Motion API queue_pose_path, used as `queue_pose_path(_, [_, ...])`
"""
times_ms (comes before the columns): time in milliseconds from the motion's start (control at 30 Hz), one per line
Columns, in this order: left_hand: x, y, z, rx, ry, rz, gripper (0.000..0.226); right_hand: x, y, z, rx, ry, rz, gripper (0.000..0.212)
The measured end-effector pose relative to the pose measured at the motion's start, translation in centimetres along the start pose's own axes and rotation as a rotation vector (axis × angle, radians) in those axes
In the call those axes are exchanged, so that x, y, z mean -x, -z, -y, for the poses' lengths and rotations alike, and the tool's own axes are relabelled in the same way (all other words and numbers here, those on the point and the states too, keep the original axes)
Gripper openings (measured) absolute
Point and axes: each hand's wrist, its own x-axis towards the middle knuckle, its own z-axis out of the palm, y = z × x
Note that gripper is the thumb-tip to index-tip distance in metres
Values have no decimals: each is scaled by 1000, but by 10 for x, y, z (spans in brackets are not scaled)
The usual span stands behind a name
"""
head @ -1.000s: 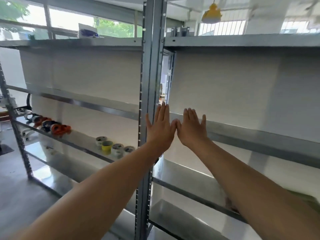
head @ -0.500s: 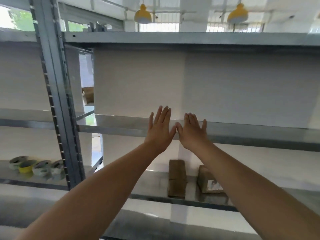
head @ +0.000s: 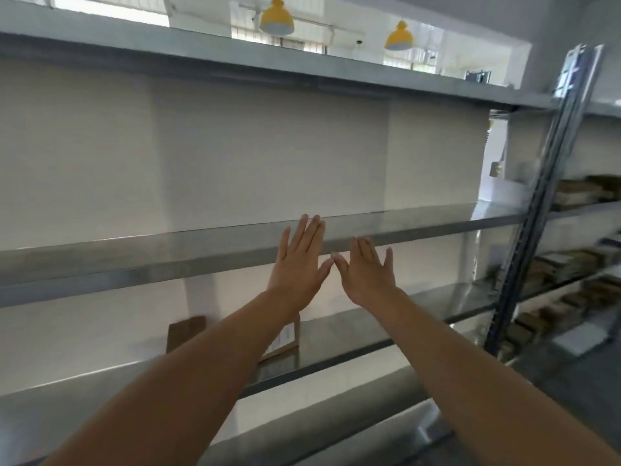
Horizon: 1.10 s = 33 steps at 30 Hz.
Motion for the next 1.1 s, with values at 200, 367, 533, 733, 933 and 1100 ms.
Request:
queue_pose_path(200, [-22,-22,-38,76,-98,-5,70,7,-3,-43,83,-128,8,66])
queue_pose_path(367, [-37,-44,-49,133,-194,0,72,7,-6,-63,126,-211,11,65])
queue_pose_path(533, [-49,-68,-53,238,-198,-8,73,0,-6,-71,167,-295,10,69])
queue_pose_path(733, [-58,-91,-50,301,-218,-23,65,13,-32,-69,307,-299,85,73])
queue_pose_path(933, [-52,-108,-65,366,-322,26,61,35,-51,-90,301,-398,126,74])
queue_pose_path(1100, [-49,-120,-108,357,-435,48,61,50,-44,-123,278,-487,111,73])
